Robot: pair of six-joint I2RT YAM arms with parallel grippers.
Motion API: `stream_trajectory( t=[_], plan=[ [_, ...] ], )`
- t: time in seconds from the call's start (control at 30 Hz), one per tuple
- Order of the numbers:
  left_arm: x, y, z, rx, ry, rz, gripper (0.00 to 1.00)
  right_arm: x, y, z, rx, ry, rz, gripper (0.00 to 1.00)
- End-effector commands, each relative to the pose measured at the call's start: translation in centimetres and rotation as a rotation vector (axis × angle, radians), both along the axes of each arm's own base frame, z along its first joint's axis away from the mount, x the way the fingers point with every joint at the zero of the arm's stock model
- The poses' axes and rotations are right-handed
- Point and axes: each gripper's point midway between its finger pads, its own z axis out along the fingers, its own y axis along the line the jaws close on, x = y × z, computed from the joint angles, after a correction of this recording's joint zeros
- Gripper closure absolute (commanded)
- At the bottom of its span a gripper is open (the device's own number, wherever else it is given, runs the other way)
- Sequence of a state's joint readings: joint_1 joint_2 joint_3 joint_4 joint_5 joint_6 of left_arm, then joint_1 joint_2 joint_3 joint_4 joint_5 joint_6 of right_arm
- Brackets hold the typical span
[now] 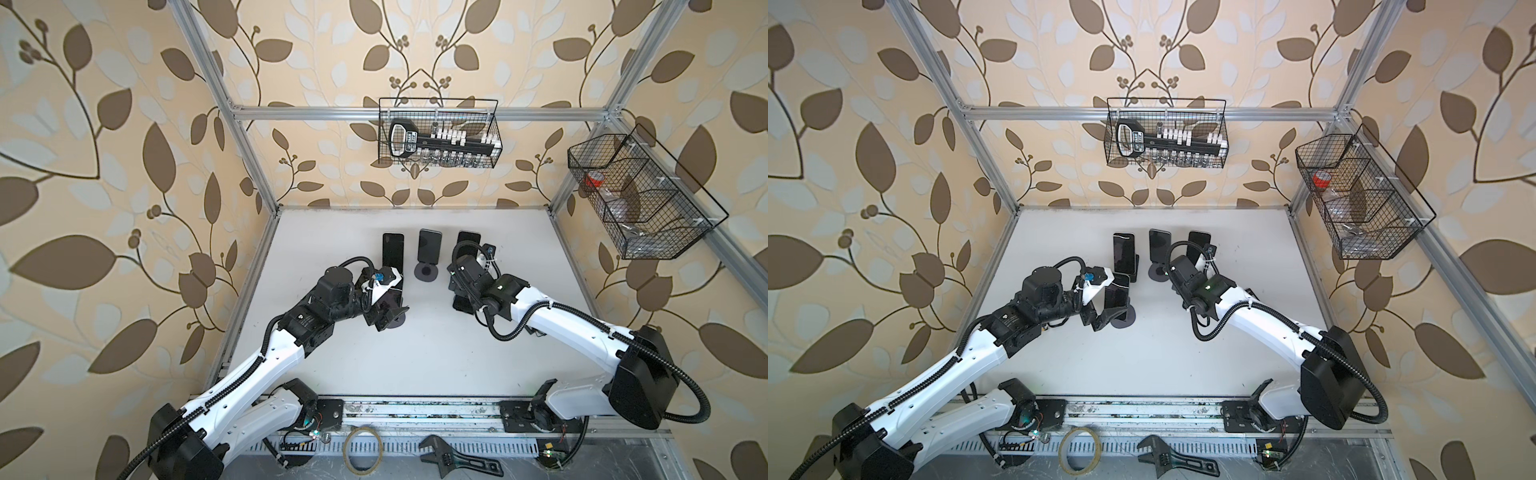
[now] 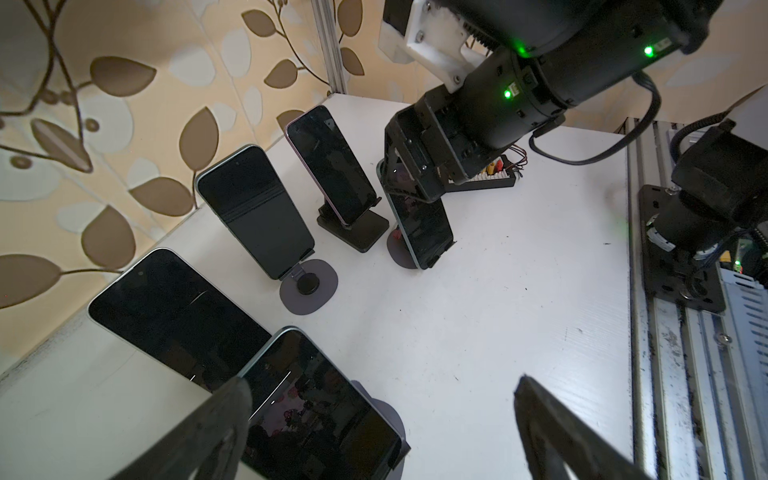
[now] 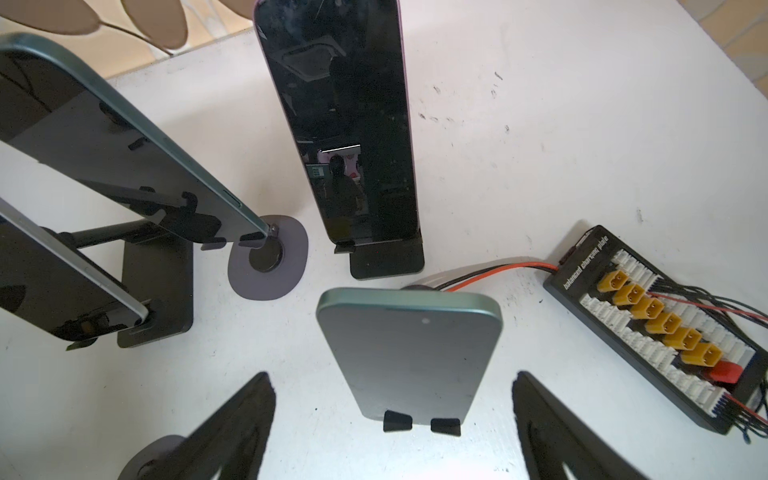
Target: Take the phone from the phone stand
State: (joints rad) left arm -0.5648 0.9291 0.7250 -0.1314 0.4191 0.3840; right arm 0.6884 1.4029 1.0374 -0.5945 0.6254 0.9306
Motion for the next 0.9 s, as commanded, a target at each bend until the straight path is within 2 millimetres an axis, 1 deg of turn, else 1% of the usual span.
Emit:
stream_trajectory(
  t=[0.0,0.3,0.5,0.87],
  plan=[
    [-0.5,-0.9,0.9,-0.031,-0.005,-0.042,0.02,-0.1,-0.8,-1.6,-0.021,0.04,-0.018,0.1],
    [-0.7,-1.3,0.4,-0.022,0.007,-0.055,0.02,0.6,-0.7,-2.5,-0.015,0.055,-0.02,0.12],
    [-0.7,-1.3,0.5,-0.018,0.003,-0.055,0.02,0.8,-0.5,-3.1,-0.012,0.066,-0.019,0.13],
    [-0.8,-1.2,0.4,-0.007,-0.002,-0.053,0.02,0.8,-0.9,-3.4,-0.021,0.068,-0.027,0.14]
  ],
)
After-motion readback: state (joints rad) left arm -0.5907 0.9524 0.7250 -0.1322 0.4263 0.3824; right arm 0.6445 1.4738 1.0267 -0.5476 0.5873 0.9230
